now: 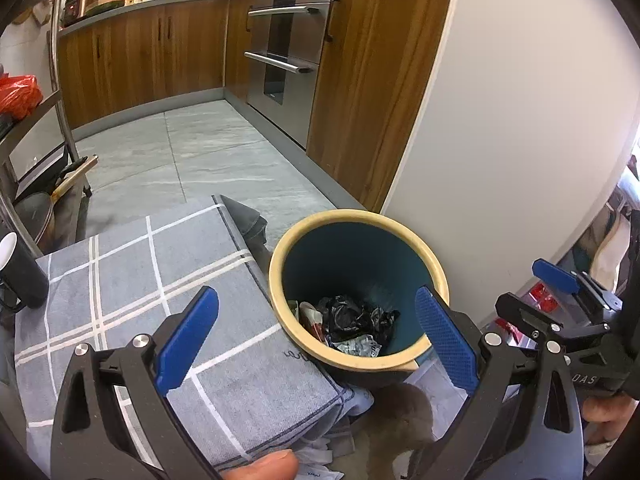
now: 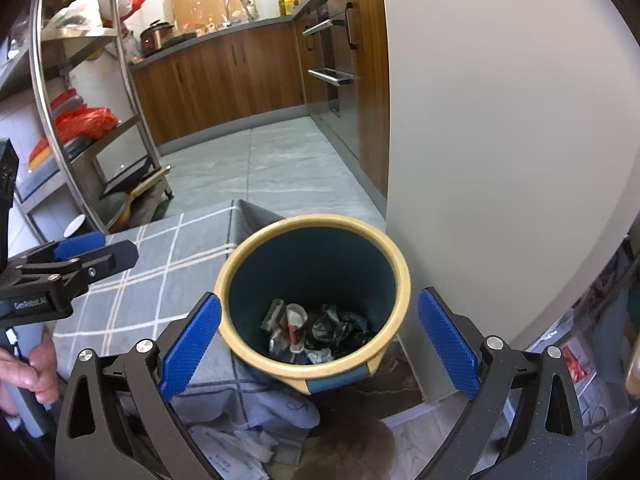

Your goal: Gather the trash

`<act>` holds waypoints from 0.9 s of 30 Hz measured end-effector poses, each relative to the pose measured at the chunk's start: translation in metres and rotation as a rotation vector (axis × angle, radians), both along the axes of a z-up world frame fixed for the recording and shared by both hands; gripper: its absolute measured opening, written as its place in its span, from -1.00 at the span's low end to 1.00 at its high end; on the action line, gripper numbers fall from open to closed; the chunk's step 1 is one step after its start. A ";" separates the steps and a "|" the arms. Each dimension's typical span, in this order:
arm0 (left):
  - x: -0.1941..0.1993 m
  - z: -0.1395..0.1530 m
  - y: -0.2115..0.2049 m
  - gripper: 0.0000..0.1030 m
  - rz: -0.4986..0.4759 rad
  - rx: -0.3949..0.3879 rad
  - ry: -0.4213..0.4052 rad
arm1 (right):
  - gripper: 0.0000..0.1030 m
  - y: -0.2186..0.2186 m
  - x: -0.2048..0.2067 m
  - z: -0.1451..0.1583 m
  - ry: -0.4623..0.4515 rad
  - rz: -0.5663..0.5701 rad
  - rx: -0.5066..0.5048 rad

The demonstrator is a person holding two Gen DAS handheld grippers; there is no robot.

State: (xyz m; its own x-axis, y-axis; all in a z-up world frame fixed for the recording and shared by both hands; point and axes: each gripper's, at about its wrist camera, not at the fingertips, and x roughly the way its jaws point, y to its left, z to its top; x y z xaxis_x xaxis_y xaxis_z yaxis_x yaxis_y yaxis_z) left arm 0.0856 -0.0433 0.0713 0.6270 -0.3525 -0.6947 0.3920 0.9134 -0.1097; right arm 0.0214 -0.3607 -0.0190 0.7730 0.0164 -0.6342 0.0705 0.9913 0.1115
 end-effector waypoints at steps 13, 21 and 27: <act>-0.009 -0.010 0.007 0.88 0.003 0.012 -0.003 | 0.91 -0.003 -0.014 0.003 -0.041 -0.016 0.006; -0.011 -0.012 0.003 0.88 -0.006 0.019 -0.007 | 0.91 -0.001 -0.014 0.004 -0.046 -0.020 0.003; -0.013 -0.010 0.004 0.88 -0.007 0.022 -0.020 | 0.91 0.000 -0.015 0.004 -0.048 -0.015 0.001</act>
